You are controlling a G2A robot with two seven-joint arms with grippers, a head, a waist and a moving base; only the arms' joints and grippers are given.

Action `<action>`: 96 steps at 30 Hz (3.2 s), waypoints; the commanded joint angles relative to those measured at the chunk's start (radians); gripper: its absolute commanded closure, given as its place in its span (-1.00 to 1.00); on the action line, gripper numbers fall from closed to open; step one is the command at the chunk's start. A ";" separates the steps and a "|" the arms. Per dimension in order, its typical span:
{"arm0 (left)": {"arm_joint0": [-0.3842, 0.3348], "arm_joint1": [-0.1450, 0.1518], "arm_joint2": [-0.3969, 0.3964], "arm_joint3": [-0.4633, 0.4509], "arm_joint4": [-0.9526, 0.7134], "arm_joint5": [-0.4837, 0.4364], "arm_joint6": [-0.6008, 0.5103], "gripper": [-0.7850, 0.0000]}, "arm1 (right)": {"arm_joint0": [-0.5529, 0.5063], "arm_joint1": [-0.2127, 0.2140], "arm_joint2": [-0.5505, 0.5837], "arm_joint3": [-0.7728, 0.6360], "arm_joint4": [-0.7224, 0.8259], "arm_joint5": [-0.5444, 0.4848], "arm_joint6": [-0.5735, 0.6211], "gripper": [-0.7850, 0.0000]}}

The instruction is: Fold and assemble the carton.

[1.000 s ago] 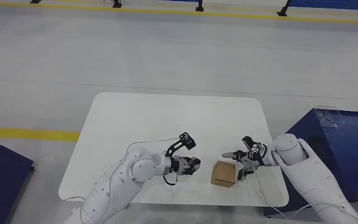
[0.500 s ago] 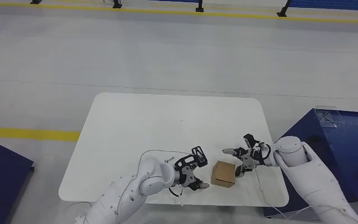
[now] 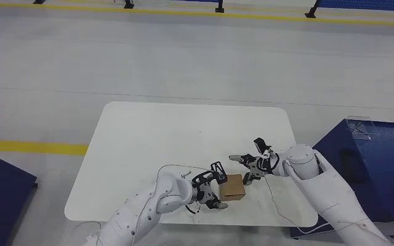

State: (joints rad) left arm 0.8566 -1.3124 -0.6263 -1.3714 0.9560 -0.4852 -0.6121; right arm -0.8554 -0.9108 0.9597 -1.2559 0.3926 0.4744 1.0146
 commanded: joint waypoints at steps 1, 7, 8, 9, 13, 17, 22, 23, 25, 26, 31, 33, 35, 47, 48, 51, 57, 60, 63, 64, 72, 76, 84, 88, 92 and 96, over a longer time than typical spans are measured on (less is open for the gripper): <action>0.000 -0.002 0.000 0.007 0.026 0.025 0.013 -1.00 | 0.016 -0.010 -0.019 0.007 0.008 -0.005 0.002 -1.00; -0.003 -0.011 0.003 0.039 0.058 0.039 0.046 -1.00 | 0.070 -0.045 -0.093 0.044 0.006 -0.025 -0.007 -1.00; -0.004 -0.013 0.006 0.043 0.063 0.036 0.045 -1.00 | 0.078 -0.051 -0.101 0.051 0.007 -0.030 -0.012 -1.00; -0.004 -0.014 0.006 0.046 0.063 0.032 0.044 -1.00 | 0.084 -0.056 -0.109 0.057 0.008 -0.035 -0.016 -1.00; -0.003 -0.016 0.006 0.053 0.080 0.028 0.034 -1.00 | 0.106 -0.073 -0.135 0.079 0.005 -0.040 -0.026 -1.00; 0.006 -0.015 -0.005 0.052 0.087 0.026 0.053 -1.00 | 0.122 -0.087 -0.157 0.091 0.001 -0.039 -0.033 -1.00; 0.015 -0.014 -0.017 0.048 0.096 0.018 0.062 -1.00 | 0.133 -0.098 -0.167 0.104 0.001 -0.037 -0.033 -1.00; 0.018 -0.013 -0.019 0.047 0.096 0.016 0.062 -1.00 | 0.134 -0.099 -0.167 0.107 0.000 -0.037 -0.032 -1.00; 0.023 -0.012 -0.024 0.043 0.099 0.013 0.061 -0.67 | 0.135 -0.101 -0.166 0.111 -0.004 -0.033 -0.035 -1.00; 0.026 -0.012 -0.027 0.040 0.100 0.012 0.061 -0.54 | 0.136 -0.101 -0.166 0.113 -0.006 -0.033 -0.033 -1.00; 0.040 -0.009 -0.039 0.028 0.101 0.008 0.059 -0.34 | 0.135 -0.102 -0.158 0.122 -0.010 -0.032 -0.028 -1.00; 0.046 -0.007 -0.045 0.021 0.103 0.007 0.056 -0.22 | 0.133 -0.102 -0.155 0.126 -0.011 -0.032 -0.027 -1.00; 0.053 -0.006 -0.052 0.014 0.104 0.006 0.056 0.07 | 0.132 -0.103 -0.151 0.130 -0.010 -0.032 -0.026 -1.00; 0.073 -0.002 -0.190 0.032 -0.310 0.033 0.002 1.00 | 0.117 -0.072 -0.029 0.233 0.043 -0.086 0.042 -1.00; 0.071 -0.004 -0.205 0.041 -0.412 0.043 -0.028 1.00 | 0.112 -0.066 -0.014 0.240 0.044 -0.092 0.050 -1.00; 0.048 -0.009 -0.250 0.103 -0.662 0.141 -0.140 1.00 | 0.093 -0.050 0.022 0.241 0.041 -0.106 0.072 -1.00; -0.043 -0.033 -0.227 0.254 -0.868 0.337 -0.352 0.62 | 0.046 -0.030 0.068 0.198 0.033 -0.105 0.091 -1.00; -0.071 -0.050 -0.197 0.312 -0.882 0.394 -0.325 -1.00 | 0.024 -0.024 0.078 0.171 0.027 -0.100 0.092 -1.00; -0.075 -0.056 -0.210 0.334 -0.880 0.397 -0.213 -1.00 | 0.007 -0.019 0.089 0.152 0.022 -0.101 0.094 -1.00; -0.069 -0.055 -0.220 0.327 -0.871 0.400 -0.172 -1.00 | 0.001 -0.017 0.092 0.147 0.020 -0.102 0.096 -1.00; 0.072 -0.011 -0.282 0.021 -0.485 0.574 0.215 -0.49 | -0.035 -0.004 0.119 0.125 0.010 -0.114 0.120 -1.00; 0.128 0.002 -0.249 -0.112 -0.227 0.580 0.301 1.00 | -0.048 -0.002 0.110 0.102 -0.014 -0.125 0.148 -1.00; 0.074 -0.019 -0.139 -0.073 0.020 0.581 0.235 1.00 | -0.048 -0.001 0.101 0.092 -0.040 -0.128 0.156 -1.00; 0.026 -0.039 -0.135 -0.015 -0.065 0.554 0.178 1.00 | -0.048 -0.001 0.101 0.092 -0.040 -0.128 0.156 -1.00; 0.007 -0.053 -0.112 0.013 -0.050 0.542 0.174 1.00 | -0.048 -0.001 0.101 0.092 -0.040 -0.128 0.156 -1.00; -0.006 -0.066 -0.101 0.046 -0.054 0.553 0.152 1.00 | -0.048 -0.001 0.101 0.092 -0.040 -0.128 0.156 -1.00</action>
State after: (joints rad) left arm 0.8545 -1.3745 -0.7296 -1.3369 0.9121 0.0650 -0.4471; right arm -0.9034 -0.9114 1.0605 -1.1638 0.3530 0.3464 1.1710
